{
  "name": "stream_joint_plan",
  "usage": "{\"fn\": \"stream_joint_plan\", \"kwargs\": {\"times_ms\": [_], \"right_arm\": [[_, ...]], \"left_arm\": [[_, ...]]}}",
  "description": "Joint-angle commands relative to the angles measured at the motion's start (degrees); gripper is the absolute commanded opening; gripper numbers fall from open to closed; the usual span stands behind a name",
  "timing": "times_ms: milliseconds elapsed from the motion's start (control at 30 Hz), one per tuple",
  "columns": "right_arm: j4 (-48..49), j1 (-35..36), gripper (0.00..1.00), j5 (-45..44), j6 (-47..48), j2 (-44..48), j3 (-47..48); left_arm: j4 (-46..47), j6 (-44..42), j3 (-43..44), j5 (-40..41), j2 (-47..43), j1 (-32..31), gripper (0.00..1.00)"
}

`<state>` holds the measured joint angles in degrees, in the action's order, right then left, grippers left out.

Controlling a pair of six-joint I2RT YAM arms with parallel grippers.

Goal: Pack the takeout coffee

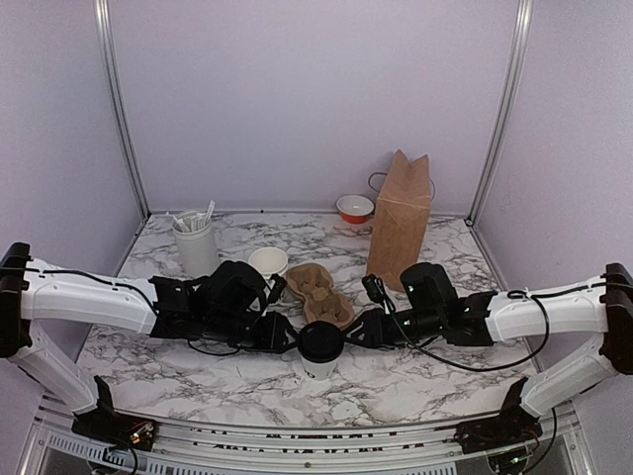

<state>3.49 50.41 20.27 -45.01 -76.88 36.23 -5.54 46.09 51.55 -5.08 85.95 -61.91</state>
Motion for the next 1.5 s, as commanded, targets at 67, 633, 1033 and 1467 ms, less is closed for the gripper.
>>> {"fn": "stream_joint_plan", "kwargs": {"times_ms": [67, 633, 1033, 1467], "right_arm": [[1.8, 2.9, 0.39, -1.2, -1.7, -3.0, -3.4], [-0.5, 6.9, 0.38, -5.5, -3.6, -0.4, -1.2], [-0.9, 8.7, 0.37, -6.7, -4.7, 0.9, 0.7], [-3.1, 8.7, 0.37, -10.3, -7.2, 4.5, 2.6]], "left_arm": [[-3.6, 0.2, -5.4, 1.2, 2.7, -0.4, 0.35], [-4.3, -0.7, -2.4, 2.6, 4.9, -0.8, 0.35], [-6.9, -3.1, 3.4, 3.5, 5.8, -0.6, 0.35], [-9.6, -5.0, 7.4, 4.2, 4.6, -0.5, 0.35]]}}
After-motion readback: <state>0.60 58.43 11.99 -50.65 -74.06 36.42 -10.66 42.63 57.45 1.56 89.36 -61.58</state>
